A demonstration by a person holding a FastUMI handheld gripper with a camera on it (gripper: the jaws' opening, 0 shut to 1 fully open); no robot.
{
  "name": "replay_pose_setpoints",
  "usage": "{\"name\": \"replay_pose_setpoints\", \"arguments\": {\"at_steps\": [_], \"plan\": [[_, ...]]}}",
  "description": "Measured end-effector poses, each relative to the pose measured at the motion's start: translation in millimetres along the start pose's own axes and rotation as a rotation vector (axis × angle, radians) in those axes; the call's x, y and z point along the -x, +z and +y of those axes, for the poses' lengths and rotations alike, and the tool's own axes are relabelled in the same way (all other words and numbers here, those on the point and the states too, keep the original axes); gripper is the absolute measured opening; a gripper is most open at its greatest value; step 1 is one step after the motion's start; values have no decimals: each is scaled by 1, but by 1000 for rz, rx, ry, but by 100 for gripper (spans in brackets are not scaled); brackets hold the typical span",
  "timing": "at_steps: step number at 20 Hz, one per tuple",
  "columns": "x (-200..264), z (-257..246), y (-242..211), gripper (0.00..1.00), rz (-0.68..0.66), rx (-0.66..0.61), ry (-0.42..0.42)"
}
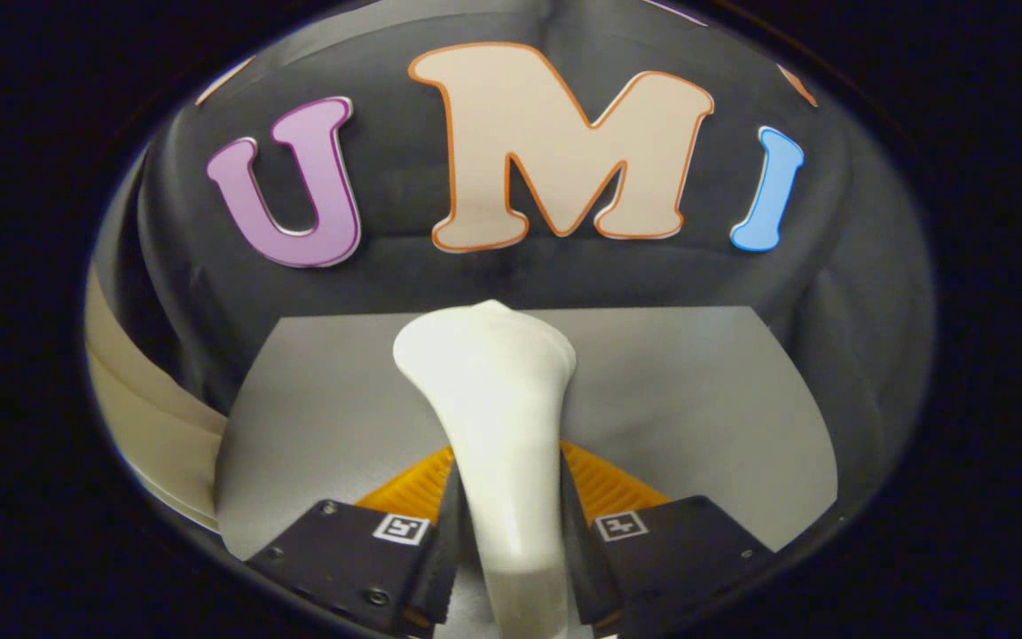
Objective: Iron the clothes twice with a garment steamer, once on the left side and once on the right side.
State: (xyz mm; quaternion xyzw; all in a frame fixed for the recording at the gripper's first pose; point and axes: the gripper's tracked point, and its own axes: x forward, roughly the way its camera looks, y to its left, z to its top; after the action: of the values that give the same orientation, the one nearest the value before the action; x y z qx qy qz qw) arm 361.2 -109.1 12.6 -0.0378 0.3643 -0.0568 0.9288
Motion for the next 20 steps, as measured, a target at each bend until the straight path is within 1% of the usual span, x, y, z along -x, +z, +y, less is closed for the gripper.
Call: {"name": "replay_pose_setpoints", "arguments": {"at_steps": [1,2,3,5,7,8,9,10,13,15,17,20], "plan": [[3,2,3,53,-16,1,3],[2,1,0,53,-16,20,-2],[4,1,2,51,-27,19,-6],[13,1,6,47,-87,4,-4],[32,-2,9,44,-170,-51,5],[46,1,6,43,-205,-111,43],[49,6,3,42,-236,-158,71],[57,8,-3,41,-264,-181,74],[85,13,-32,41,-304,-130,25],[111,25,-50,41,-344,-124,17],[145,46,-72,40,-397,-136,26],[191,80,-99,40,-459,-72,5]]}}
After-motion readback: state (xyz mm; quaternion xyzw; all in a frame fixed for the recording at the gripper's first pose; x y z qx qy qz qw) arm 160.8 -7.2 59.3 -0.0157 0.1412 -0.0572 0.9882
